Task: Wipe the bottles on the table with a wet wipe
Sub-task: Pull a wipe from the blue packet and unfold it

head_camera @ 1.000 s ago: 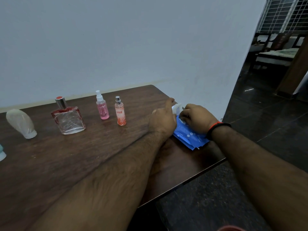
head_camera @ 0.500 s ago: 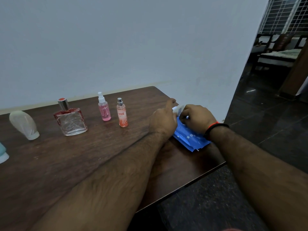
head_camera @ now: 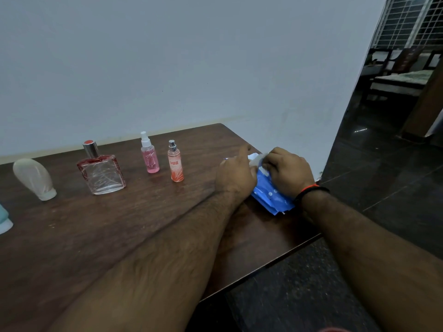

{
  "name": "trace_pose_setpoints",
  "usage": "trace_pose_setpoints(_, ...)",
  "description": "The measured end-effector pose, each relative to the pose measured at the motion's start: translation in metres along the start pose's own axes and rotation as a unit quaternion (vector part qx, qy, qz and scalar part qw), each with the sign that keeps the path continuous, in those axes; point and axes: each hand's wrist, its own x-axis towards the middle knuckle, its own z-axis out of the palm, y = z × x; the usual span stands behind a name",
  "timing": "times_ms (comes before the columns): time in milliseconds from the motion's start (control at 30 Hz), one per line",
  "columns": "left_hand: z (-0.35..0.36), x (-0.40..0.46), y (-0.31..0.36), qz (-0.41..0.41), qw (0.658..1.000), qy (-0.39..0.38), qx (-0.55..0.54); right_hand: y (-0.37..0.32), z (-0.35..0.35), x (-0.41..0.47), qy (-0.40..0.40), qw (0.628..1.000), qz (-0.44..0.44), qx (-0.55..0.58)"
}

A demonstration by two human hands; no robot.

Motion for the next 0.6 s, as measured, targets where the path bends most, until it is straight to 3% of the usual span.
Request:
trace_pose_setpoints(167,0.0031,-0.0025,-0.0007,0.003,1.0,0.005,0.011,-0.0005,-0.0008,0.0005,0.035,0.998,0.044,0.023)
trace_pose_setpoints(467,0.0059,-0.0032,-0.0045,-0.016,1.0,0.021,-0.01,0.0063,-0.0039,0.001,-0.111,0.991,0.049,0.054)
trace_pose_setpoints(600,0.0067,-0.0025,-0.0041,-0.009,1.0,0.016,0.002,0.0041,0.0014,0.0022,-0.101,0.994,0.034,0.02)
